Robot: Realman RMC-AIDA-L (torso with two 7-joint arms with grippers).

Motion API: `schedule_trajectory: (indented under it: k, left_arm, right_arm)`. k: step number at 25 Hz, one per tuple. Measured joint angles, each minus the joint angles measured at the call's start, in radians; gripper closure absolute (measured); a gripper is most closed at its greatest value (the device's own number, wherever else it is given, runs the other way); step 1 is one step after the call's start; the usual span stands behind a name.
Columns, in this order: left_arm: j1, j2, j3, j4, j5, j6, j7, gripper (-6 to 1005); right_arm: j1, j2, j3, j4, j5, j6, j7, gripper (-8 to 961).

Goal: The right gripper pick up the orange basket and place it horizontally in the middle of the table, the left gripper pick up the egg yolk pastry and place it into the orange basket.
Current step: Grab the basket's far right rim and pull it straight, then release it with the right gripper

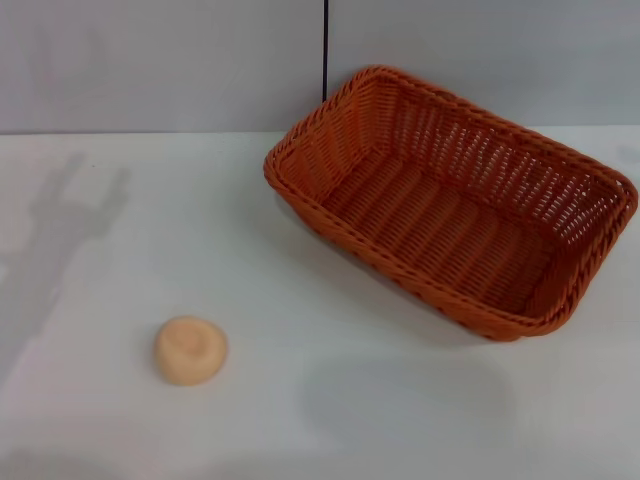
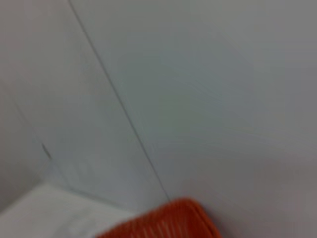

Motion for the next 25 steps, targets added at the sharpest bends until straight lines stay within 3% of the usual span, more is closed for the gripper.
schedule_trajectory:
  k: [3, 5, 8, 11, 12, 15, 19, 25]
  left_arm:
    - [0.001, 0.0, 0.003, 0.001, 0.0, -0.001, 0.0, 198]
    - [0.001, -0.001, 0.004, 0.002, 0.003, -0.005, 0.0, 198]
    - [0.001, -0.001, 0.005, 0.004, 0.003, -0.007, 0.0, 198]
    - [0.0, -0.002, 0.005, 0.011, 0.003, -0.009, 0.0, 198]
    - [0.0, -0.002, 0.005, 0.012, 0.004, -0.01, 0.0, 198]
    - [-0.001, -0.002, 0.005, 0.013, 0.004, -0.01, 0.001, 198]
    - [-0.002, -0.002, 0.005, 0.015, 0.005, -0.006, 0.002, 198]
    - [-0.005, -0.002, 0.004, 0.026, 0.003, -0.002, 0.007, 198]
  right_arm:
    - [0.058, -0.021, -0.001, 0.004, -0.105, -0.024, 0.014, 336]
    - [0.121, -0.023, -0.003, 0.005, -0.244, -0.032, 0.036, 334]
    - [0.153, -0.014, -0.011, 0.006, -0.318, -0.034, 0.05, 331]
    - [0.19, 0.006, -0.043, 0.016, -0.415, -0.019, 0.06, 327]
    - [0.206, 0.022, -0.066, 0.034, -0.46, 0.005, 0.06, 326]
    - [0.214, 0.032, -0.096, 0.054, -0.489, 0.034, 0.06, 323]
    - [0.217, 0.045, -0.181, 0.101, -0.503, 0.109, 0.059, 236]
    - [0.218, 0.069, -0.235, 0.121, -0.526, 0.178, 0.059, 236]
